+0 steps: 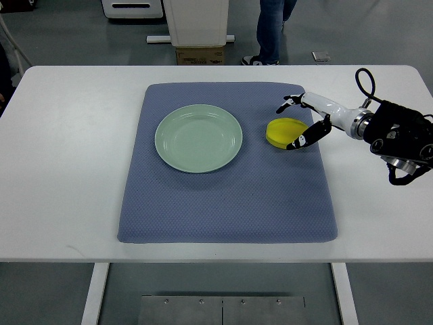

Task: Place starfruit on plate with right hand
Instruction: 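Lower the right hand and wrap its fingers around the starfruit, then close the right hand and lift the starfruit off the mat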

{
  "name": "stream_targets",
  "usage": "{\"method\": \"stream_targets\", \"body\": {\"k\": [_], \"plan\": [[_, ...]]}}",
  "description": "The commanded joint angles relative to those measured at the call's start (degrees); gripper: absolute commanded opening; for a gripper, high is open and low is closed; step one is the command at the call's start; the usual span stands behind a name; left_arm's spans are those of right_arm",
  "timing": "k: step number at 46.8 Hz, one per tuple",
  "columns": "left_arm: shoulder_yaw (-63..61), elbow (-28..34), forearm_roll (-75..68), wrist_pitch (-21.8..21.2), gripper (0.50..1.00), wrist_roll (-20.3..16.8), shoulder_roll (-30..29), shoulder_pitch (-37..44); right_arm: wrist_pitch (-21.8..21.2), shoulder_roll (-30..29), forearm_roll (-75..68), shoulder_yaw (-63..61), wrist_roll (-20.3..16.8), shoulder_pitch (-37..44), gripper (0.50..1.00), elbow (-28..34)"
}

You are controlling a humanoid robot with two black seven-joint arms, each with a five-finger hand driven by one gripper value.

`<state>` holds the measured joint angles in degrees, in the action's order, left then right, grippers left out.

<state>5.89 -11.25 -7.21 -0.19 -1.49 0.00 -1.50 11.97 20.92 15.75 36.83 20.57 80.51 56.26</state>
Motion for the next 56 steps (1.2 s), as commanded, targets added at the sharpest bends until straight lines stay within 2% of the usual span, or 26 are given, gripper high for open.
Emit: {"method": "stream_targets", "body": {"k": [1, 10, 30, 40, 56], "plan": [[0.0, 0.0, 0.0, 0.0, 1.0, 0.0, 0.0, 0.0, 0.2, 0.0, 0.0, 0.1, 0.0, -0.1, 0.975, 0.0], [0.0, 0.0, 0.0, 0.0, 1.0, 0.1, 0.0, 0.0, 0.8, 0.0, 0.0, 0.1, 0.0, -0.4, 0.91, 0.0], [0.0, 0.0, 0.0, 0.0, 1.0, 0.1, 0.0, 0.0, 1.4, -0.3, -0.6, 0.1, 0.0, -1.1, 0.916, -0.4], [0.0, 0.0, 0.0, 0.0, 1.0, 0.0, 0.0, 0.0, 1.4, -0.4, -0.6, 0.1, 0.0, -2.1, 0.937, -0.7], [0.0, 0.0, 0.0, 0.0, 1.0, 0.0, 0.0, 0.0, 1.7, -0.4, -0.5, 0.1, 0.2, -3.2, 0.931, -1.3]]}}
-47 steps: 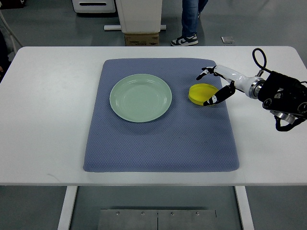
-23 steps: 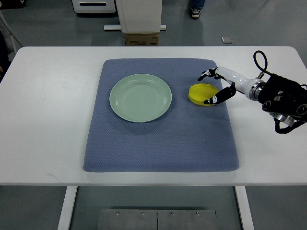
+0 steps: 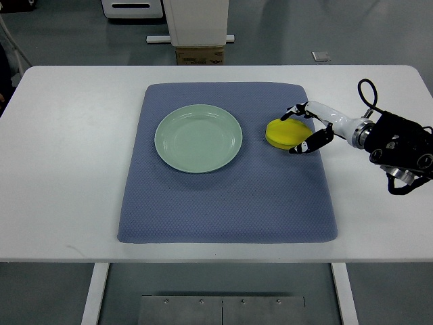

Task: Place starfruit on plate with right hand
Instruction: 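Close the right hand and lift the starfruit off the mat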

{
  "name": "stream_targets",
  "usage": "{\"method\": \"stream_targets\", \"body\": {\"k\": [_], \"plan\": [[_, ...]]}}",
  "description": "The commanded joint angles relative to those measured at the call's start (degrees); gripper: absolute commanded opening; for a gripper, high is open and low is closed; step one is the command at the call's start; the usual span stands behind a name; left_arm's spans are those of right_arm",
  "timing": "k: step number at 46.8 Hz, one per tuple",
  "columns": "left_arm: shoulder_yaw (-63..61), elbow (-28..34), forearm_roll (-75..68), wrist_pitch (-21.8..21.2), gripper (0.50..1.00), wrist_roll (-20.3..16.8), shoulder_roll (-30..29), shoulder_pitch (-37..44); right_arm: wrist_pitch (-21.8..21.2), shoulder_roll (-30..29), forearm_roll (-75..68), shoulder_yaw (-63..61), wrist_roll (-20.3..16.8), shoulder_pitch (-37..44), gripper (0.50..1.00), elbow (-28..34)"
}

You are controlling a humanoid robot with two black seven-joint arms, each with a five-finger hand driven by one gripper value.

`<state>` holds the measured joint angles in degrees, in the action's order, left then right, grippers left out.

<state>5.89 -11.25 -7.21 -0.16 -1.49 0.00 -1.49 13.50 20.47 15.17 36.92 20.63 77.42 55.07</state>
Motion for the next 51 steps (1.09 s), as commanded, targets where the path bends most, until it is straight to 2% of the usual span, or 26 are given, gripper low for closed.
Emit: {"method": "stream_targets", "body": {"k": [1, 6, 10, 23, 51], "plan": [[0.0, 0.0, 0.0, 0.0, 1.0, 0.0, 0.0, 0.0, 0.1, 0.0, 0.0, 0.0, 0.1, -0.2, 0.929, -0.1], [0.0, 0.0, 0.0, 0.0, 1.0, 0.0, 0.0, 0.0, 0.1, 0.0, 0.0, 0.0, 0.1, -0.3, 0.906, -0.7], [0.0, 0.0, 0.0, 0.0, 1.0, 0.0, 0.0, 0.0, 0.1, 0.0, 0.0, 0.0, 0.1, -0.3, 0.839, -0.7], [0.0, 0.0, 0.0, 0.0, 1.0, 0.0, 0.0, 0.0, 0.1, -0.3, 0.0, -0.2, 0.5, -0.4, 0.5, -0.8], [0.0, 0.0, 0.0, 0.0, 1.0, 0.0, 0.0, 0.0, 1.8, -1.3, -6.6, -5.5, 1.3, -0.1, 0.5, -1.0]]}}
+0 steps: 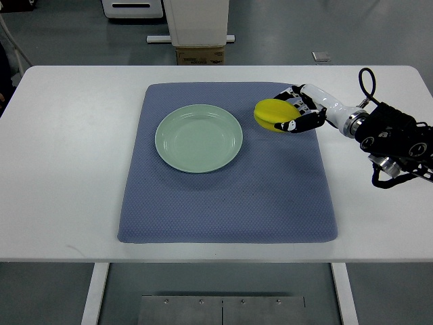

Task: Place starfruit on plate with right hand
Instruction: 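Close the right hand and lift the starfruit off the mat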

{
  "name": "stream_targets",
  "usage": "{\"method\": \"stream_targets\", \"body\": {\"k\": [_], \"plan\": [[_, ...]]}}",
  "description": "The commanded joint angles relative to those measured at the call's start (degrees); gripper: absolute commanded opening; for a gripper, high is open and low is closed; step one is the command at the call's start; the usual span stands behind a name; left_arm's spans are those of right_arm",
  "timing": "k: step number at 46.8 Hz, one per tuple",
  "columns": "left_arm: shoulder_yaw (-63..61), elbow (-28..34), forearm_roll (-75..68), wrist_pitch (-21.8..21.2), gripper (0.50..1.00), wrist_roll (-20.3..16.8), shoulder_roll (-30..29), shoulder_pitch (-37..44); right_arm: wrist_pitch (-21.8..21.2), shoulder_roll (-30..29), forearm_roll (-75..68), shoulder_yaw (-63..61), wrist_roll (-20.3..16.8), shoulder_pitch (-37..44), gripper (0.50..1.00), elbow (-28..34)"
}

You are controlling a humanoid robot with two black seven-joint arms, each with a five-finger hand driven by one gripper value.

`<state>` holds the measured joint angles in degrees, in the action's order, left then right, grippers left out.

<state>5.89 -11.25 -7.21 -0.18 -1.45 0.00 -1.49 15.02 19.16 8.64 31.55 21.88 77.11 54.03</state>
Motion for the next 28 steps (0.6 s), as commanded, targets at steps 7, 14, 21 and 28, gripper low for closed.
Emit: {"method": "stream_targets", "body": {"k": [7, 14, 21, 28], "plan": [[0.0, 0.0, 0.0, 0.0, 1.0, 0.0, 0.0, 0.0, 1.0, 0.0, -0.1, -1.7, 0.5, 0.0, 0.5, 0.1], [0.0, 0.0, 0.0, 0.0, 1.0, 0.0, 0.0, 0.0, 1.0, 0.4, -0.1, -2.2, 0.5, 0.1, 0.5, 0.5], [0.0, 0.0, 0.0, 0.0, 1.0, 0.0, 0.0, 0.0, 0.8, 0.8, -0.1, -2.1, 0.9, 0.1, 0.5, 0.8], [0.0, 0.0, 0.0, 0.0, 1.0, 0.0, 0.0, 0.0, 0.4, 1.4, 0.0, -2.2, 1.8, 0.7, 0.5, 1.2]]}}
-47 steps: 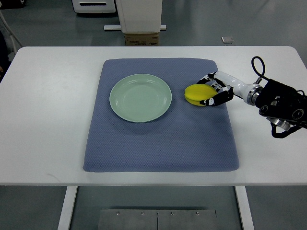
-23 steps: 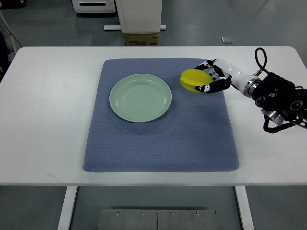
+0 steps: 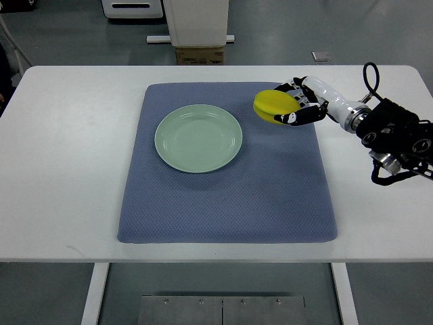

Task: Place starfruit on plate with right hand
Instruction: 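Carry the starfruit with the right hand over the green plate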

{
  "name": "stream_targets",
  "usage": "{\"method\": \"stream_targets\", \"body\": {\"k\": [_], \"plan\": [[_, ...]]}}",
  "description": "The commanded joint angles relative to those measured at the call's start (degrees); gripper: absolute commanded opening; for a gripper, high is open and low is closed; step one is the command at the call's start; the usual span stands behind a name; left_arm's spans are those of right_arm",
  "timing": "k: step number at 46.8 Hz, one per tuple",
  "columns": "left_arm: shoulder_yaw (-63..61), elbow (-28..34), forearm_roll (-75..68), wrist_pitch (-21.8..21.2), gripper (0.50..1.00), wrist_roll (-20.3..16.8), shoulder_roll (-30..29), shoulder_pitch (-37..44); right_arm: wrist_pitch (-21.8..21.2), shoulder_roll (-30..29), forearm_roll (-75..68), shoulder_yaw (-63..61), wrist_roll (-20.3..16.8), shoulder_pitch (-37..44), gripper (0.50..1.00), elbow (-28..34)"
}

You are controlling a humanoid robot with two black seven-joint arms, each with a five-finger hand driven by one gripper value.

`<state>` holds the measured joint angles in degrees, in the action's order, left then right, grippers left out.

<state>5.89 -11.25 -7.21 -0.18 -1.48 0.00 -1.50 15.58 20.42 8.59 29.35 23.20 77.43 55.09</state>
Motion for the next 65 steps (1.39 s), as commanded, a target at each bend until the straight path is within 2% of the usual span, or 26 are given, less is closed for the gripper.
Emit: {"method": "stream_targets", "body": {"k": [1, 10, 30, 49, 65], "plan": [[0.0, 0.0, 0.0, 0.0, 1.0, 0.1, 0.0, 0.0, -0.3, 0.1, 0.0, 0.0, 0.8, 0.4, 0.5, 0.1], [0.0, 0.0, 0.0, 0.0, 1.0, 0.0, 0.0, 0.0, -0.7, -0.5, 0.2, 0.0, 3.0, 1.0, 0.5, 0.5], [0.0, 0.0, 0.0, 0.0, 1.0, 0.0, 0.0, 0.0, -4.8, -2.2, 0.6, 0.0, 3.7, 2.1, 0.5, -0.9], [0.0, 0.0, 0.0, 0.0, 1.0, 0.0, 0.0, 0.0, -4.8, -10.6, 0.5, 0.0, 3.6, 1.6, 0.5, -1.4], [0.0, 0.0, 0.0, 0.0, 1.0, 0.0, 0.0, 0.0, -4.8, -15.8, 0.2, 0.1, 3.0, -0.6, 0.5, -4.7]]}}
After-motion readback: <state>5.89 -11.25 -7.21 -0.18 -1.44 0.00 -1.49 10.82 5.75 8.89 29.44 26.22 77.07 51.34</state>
